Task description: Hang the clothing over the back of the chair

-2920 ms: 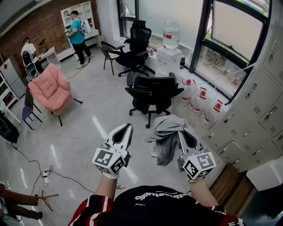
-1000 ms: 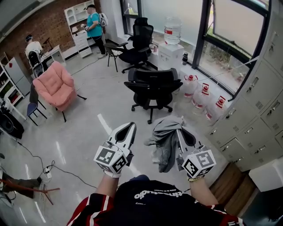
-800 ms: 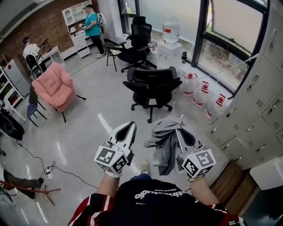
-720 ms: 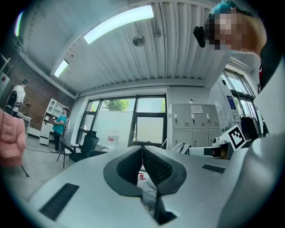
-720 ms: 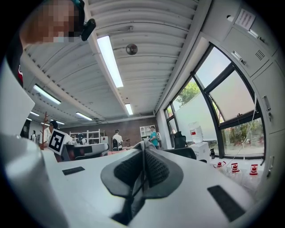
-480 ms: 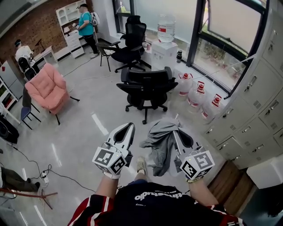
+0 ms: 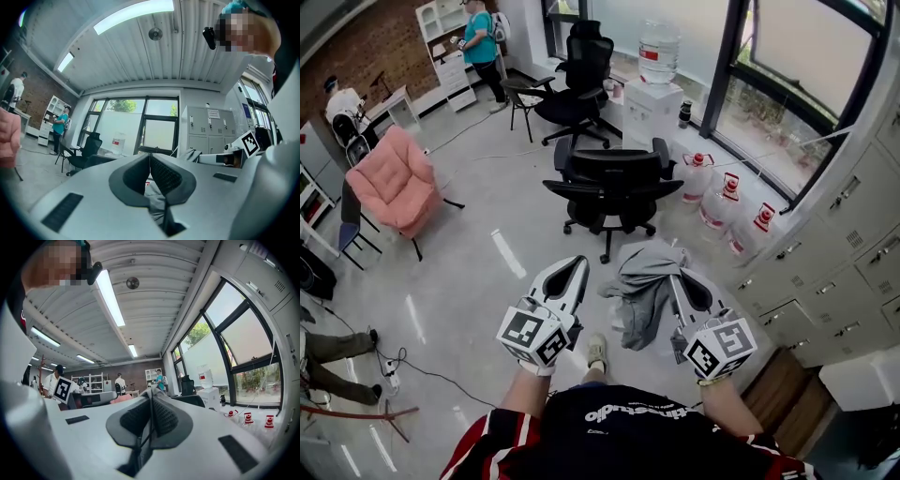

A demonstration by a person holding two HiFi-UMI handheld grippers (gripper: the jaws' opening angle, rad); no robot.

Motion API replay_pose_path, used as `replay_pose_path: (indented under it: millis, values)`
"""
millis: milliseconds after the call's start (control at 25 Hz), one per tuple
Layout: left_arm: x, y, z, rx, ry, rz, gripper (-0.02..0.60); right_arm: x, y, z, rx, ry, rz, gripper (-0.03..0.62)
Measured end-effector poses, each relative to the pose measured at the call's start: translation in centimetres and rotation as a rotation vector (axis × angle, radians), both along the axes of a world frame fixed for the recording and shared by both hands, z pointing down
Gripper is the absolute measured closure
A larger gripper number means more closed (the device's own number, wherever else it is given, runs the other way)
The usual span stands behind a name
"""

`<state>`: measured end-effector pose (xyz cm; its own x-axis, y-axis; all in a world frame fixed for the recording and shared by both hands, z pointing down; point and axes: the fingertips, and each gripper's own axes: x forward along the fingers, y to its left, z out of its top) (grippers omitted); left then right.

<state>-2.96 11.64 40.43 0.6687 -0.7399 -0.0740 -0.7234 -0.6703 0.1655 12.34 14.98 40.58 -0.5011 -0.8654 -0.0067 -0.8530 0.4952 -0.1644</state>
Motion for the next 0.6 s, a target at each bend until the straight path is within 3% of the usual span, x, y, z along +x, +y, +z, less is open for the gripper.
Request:
replay_pose_path:
  millis: [600]
  values:
    - [1.3,-13.8,-3.8,0.032,-0.011,0.048,0.557,0.8,-13.5,-3.4,0.018,-0.015,0.022,0.574]
